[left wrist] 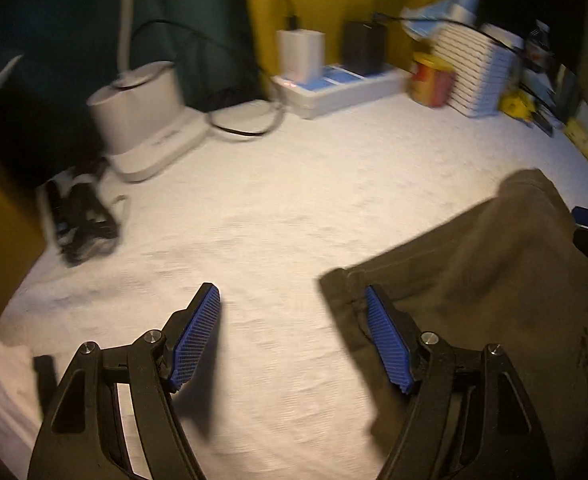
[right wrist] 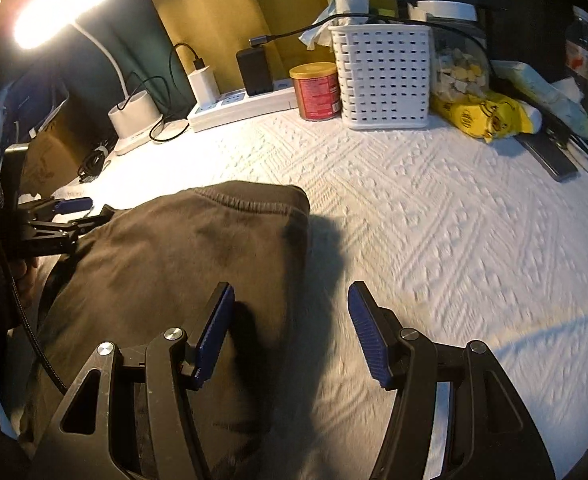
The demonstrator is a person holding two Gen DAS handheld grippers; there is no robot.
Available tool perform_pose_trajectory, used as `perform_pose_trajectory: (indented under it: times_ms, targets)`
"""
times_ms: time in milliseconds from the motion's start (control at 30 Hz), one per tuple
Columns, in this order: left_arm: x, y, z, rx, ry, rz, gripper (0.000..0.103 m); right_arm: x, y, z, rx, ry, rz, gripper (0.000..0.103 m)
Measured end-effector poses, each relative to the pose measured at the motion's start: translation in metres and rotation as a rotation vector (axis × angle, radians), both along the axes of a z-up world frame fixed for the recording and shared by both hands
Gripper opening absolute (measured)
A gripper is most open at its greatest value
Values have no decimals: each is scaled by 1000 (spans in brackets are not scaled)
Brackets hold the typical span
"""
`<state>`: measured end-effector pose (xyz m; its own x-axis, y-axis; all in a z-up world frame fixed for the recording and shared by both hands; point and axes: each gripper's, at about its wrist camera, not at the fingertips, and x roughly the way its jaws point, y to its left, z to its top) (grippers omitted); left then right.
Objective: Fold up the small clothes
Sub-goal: 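Open both grippers and move them to the collar end of the strip, then grasp the strip's collar end with the left gripper while the right gripper grasps the ribbed collar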
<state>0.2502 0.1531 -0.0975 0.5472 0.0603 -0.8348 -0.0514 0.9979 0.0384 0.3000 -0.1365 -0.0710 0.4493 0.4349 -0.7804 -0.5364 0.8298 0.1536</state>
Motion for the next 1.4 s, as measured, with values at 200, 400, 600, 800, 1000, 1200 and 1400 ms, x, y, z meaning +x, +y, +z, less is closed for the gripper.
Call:
perform_pose_trajectory:
  times_ms: [200,400,600,800,1000,1200,1400]
  targets:
    - [-21,11,9,0,-36,85,74,13,7,-4,-7,6,16,63]
    - [-47,43,28,-229,-124,206,74,16,8,-6,-6,6,13,63]
    - [-56,21,22,-375,-88,119,74,13,7,-4,-7,4,10,63]
    - [-53,-9,6,-398,-12,48,74,6,5,0,-9,1,1,63]
    - [-53,-30,3,-273,-16,20,84,1,-1,1,-10,5,-20,63]
    - [-46,-43,0,-214,0,-20,88,3,1,2,-9,2,-19,63]
    - [-39,-48,0,-216,0,-67,88,13,11,-8,41,38,13,73]
